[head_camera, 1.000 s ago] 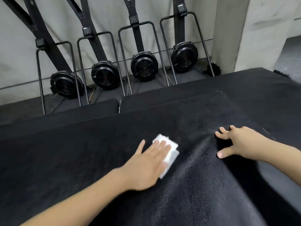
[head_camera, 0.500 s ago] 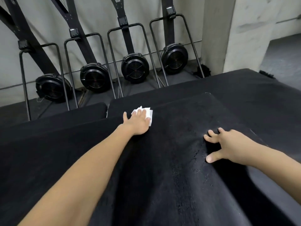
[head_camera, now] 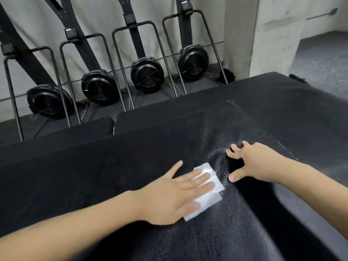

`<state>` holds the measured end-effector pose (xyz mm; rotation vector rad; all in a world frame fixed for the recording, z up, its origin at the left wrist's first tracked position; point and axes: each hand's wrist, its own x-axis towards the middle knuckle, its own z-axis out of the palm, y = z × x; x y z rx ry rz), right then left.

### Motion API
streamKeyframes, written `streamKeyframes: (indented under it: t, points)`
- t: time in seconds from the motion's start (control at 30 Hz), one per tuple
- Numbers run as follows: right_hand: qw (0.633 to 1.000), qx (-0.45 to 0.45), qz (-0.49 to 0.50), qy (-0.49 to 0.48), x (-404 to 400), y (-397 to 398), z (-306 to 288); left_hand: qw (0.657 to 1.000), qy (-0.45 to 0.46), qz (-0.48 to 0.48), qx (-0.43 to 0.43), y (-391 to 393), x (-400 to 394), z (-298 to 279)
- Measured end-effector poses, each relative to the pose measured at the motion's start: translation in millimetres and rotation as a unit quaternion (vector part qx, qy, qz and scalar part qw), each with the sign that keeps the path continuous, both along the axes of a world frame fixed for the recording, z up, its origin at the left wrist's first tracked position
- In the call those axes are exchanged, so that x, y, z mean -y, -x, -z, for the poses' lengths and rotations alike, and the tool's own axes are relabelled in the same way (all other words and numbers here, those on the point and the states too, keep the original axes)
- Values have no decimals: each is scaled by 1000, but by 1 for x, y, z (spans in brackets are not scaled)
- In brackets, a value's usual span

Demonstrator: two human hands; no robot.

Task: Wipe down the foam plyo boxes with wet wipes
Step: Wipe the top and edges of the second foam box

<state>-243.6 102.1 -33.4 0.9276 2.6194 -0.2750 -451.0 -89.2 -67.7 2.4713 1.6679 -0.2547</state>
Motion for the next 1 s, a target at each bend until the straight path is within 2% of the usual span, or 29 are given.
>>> streamKeyframes:
  t: [0.07,0.13,0.2,0.3,0.37,0.43,0.5,0.6,0.67,0.83,0.9,1.0]
  points:
    - [1000,-4,2,2,1,-1,0,1000,-13,-11,-22,18,-13,0]
    - [1000,-5,2,3,0,-1,2,996,-18,-79,-35,37,-44,-6]
    - [1000,-1,0,0,-2,0,5,987,-15,-161,-10,57,-82,-15]
    - [1000,-3,-3,-1,-4,1,7,959,-13,-283,14,89,-143,-23]
    - [1000,-2,-5,-6,-4,1,7,934,3,-356,-16,103,-178,-20]
    - [1000,0,-3,-6,-4,1,7,920,11,-388,-43,103,-201,-11]
    - [1000,-5,1,-3,-5,0,8,933,-1,-357,-34,85,-207,-8]
    - [1000,-9,4,1,-4,-2,8,971,-28,-236,5,47,-176,-10]
    - [1000,-8,6,-1,-3,-1,6,988,-34,-152,0,25,-136,-7]
    - [1000,-13,4,-4,1,-1,1,999,-25,12,16,0,-48,5]
    - [1000,-15,11,4,2,-1,2,999,-37,11,-3,8,-51,5]
    - [1000,-5,8,-6,0,-1,4,994,-58,-91,-28,33,-95,1]
